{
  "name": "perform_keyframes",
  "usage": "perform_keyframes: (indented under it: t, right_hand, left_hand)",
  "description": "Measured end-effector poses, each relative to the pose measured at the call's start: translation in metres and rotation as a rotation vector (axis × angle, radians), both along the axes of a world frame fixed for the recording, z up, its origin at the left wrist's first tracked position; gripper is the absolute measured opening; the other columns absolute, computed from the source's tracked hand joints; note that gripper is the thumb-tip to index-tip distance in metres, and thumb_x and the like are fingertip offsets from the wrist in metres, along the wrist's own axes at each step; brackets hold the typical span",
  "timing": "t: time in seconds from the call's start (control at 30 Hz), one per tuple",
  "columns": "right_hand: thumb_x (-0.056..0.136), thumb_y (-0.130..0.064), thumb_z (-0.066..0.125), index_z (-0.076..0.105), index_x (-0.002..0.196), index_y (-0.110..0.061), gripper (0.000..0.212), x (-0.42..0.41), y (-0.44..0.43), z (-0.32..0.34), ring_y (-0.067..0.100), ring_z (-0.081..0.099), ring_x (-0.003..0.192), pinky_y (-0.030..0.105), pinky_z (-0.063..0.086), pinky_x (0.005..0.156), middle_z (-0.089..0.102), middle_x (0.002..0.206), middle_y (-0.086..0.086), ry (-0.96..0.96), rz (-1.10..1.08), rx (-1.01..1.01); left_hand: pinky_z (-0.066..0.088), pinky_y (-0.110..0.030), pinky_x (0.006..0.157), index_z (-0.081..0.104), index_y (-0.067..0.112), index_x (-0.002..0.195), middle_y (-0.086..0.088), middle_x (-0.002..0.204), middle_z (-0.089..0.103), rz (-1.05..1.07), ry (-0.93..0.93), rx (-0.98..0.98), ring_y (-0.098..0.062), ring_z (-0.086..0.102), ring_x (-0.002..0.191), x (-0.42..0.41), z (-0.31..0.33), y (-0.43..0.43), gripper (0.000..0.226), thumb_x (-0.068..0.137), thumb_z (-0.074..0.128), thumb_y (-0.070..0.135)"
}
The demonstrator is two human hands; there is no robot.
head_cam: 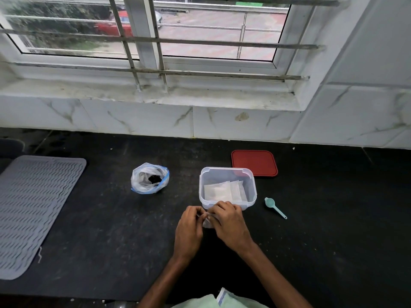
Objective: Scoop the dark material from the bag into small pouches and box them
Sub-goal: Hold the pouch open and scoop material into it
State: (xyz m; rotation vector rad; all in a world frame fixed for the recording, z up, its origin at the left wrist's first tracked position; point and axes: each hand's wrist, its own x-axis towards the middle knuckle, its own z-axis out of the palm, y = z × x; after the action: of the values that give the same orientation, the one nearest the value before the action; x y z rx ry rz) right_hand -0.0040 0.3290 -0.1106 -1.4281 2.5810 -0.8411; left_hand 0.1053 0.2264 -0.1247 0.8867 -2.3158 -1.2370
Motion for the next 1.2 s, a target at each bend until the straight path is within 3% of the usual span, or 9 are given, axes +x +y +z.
perform_keyframes:
  t: [0.07,0.13,0.57,0.83,1.03,1.2]
  right_hand:
    - [0.091,-0.031,0.067,0.07,0.104,-0.027,0.013,-0.001,0.0,0.0,0.009,0.059,0.102,0.032,0.045,0.095,0.068,0.107,-0.01,-0.035,-0.001,0.011]
    - [0.09,-0.032,0.068,0.07,0.103,-0.027,0.014,-0.002,0.0,0.0,0.009,0.059,0.101,0.033,0.046,0.095,0.069,0.106,-0.011,-0.064,-0.008,0.005]
    - [0.086,-0.032,0.073,0.073,0.093,-0.026,0.01,-0.001,-0.004,0.004,0.008,0.06,0.094,0.033,0.05,0.089,0.071,0.098,-0.012,-0.067,-0.03,-0.003]
    - [0.08,-0.022,0.08,0.072,0.087,-0.023,0.01,-0.001,-0.002,0.002,0.007,0.06,0.085,0.031,0.056,0.081,0.069,0.09,-0.011,-0.229,-0.133,-0.054]
    - [0.079,-0.017,0.078,0.068,0.079,-0.024,0.012,0.001,0.001,0.006,0.001,0.051,0.081,0.025,0.042,0.08,0.064,0.082,-0.013,-0.131,-0.147,-0.034]
    - [0.082,-0.021,0.077,0.072,0.086,-0.02,0.006,0.0,0.005,0.006,0.005,0.058,0.083,0.024,0.051,0.08,0.068,0.086,-0.008,-0.196,-0.108,-0.043]
  left_hand:
    - [0.054,-0.03,0.075,0.058,0.033,0.092,0.018,0.093,0.062,0.019,0.031,0.025,-0.004,0.062,0.087,0.002,-0.001,-0.001,0.003,0.093,0.059,0.03]
    - [0.055,-0.031,0.075,0.06,0.033,0.091,0.018,0.093,0.064,0.048,0.049,0.053,-0.004,0.064,0.087,0.004,-0.001,-0.001,0.008,0.092,0.063,0.025]
    - [0.055,-0.031,0.073,0.063,0.03,0.087,0.016,0.092,0.062,0.022,0.078,0.024,-0.007,0.063,0.085,0.007,0.003,-0.007,0.011,0.091,0.067,0.021]
    - [0.054,-0.032,0.07,0.059,0.03,0.088,0.017,0.091,0.059,0.038,0.052,-0.012,-0.005,0.062,0.084,0.008,0.004,-0.006,0.013,0.092,0.062,0.018]
    - [0.055,-0.032,0.077,0.063,0.028,0.098,0.016,0.099,0.063,-0.002,0.134,0.035,-0.009,0.063,0.093,0.01,0.0,-0.005,0.01,0.094,0.063,0.019]
    - [0.054,-0.028,0.086,0.069,0.021,0.098,0.013,0.106,0.065,-0.066,0.179,0.06,-0.011,0.064,0.103,0.009,0.0,-0.005,0.012,0.09,0.068,0.013]
